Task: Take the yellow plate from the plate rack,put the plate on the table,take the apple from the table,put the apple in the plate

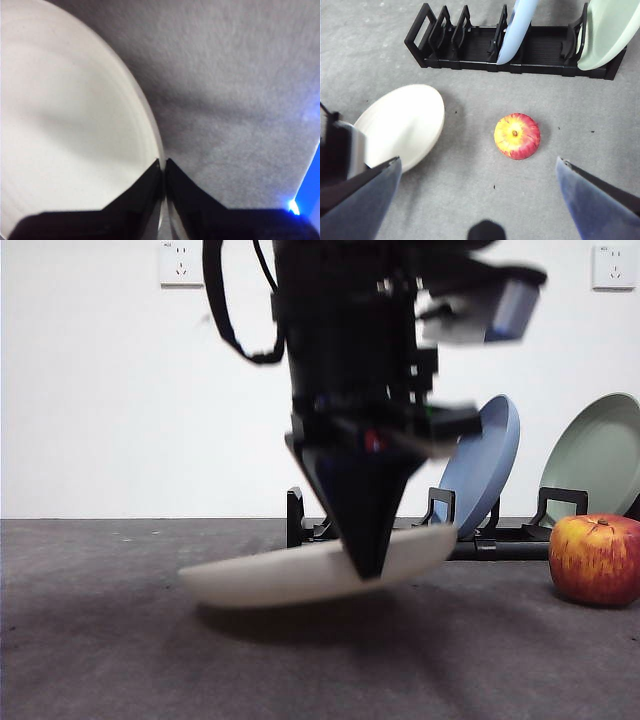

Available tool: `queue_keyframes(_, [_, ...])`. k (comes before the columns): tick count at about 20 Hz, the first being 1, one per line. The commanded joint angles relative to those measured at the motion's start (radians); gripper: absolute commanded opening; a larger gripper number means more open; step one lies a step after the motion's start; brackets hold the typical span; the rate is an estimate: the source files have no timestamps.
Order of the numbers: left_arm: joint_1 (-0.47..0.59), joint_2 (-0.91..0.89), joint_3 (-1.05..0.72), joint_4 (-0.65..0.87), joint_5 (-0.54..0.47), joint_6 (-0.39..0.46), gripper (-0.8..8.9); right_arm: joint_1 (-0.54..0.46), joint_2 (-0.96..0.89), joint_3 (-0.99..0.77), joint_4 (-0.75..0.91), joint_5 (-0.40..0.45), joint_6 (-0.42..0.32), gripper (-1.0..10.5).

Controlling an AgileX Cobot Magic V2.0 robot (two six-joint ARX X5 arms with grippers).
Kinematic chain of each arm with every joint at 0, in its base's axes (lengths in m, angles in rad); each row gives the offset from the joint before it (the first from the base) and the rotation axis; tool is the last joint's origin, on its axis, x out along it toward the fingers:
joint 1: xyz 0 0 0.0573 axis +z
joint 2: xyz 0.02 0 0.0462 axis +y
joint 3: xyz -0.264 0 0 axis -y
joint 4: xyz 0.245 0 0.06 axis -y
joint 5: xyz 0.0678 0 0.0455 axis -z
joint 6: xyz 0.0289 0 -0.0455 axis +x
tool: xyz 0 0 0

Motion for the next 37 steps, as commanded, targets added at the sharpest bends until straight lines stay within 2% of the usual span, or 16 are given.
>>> queue_keyframes(1, [-0.019,0.027,-0.008,0.011,-0.005,-0.022,-0.07,0.001,-0.001,0.004,0.001,-0.004,0.004,5.6])
queue_keyframes(6, [-0.023,0.106,-0.008,0.01,-0.002,-0.022,-0.07,0.001,0.004,0.004,-0.007,-0.004,0.004,5.6])
queue_keyframes(10, [-0.021,0.133,-0.008,0.013,0.005,-0.082,0.07,0.001,0.004,0.004,-0.017,-0.004,0.004,5.6])
queue_keyframes(11, [-0.021,0.132,-0.008,0.013,0.015,-0.083,0.53,0.001,0.005,0.004,-0.016,-0.004,0.004,5.6])
queue_keyframes(13, [-0.019,0.127,-0.007,0.006,0.026,-0.099,2.24,0.001,0.005,0.004,-0.016,-0.004,0.004,5.6])
queue_keyframes(14, [-0.018,0.126,-0.004,-0.008,0.027,-0.102,2.78,0.001,0.005,0.004,-0.016,-0.004,0.004,5.6])
queue_keyframes(15, [-0.018,0.119,-0.003,-0.016,0.025,-0.101,2.91,0.001,0.005,0.004,-0.016,-0.004,0.004,5.6])
queue_keyframes(19, [-0.016,0.063,-0.002,-0.01,0.026,-0.102,2.91,0.001,0.005,0.004,-0.016,-0.004,0.004,5.6])
queue_keyframes(23, [-0.002,-0.066,0.0,-0.018,0.027,-0.116,2.91,0.001,0.026,0.004,-0.017,-0.003,0.004,5.6])
queue_keyframes(27, [0.03,-0.283,0.0,-0.024,0.025,-0.187,2.91,0.001,0.086,0.004,0.007,-0.003,0.004,5.7])
queue_keyframes(33, [0.157,-0.657,0.0,-0.025,0.025,-0.291,2.76,0.001,0.277,0.004,0.152,0.004,0.031,5.7])
queue_keyframes(34, [0.178,-0.713,0.0,-0.026,0.025,-0.293,2.42,0.001,0.325,0.004,0.171,0.004,0.031,5.7])
queue_keyframes(37, [0.209,-0.833,0.0,-0.027,0.025,-0.302,0.48,0.001,0.462,0.004,0.217,0.028,0.03,5.7])
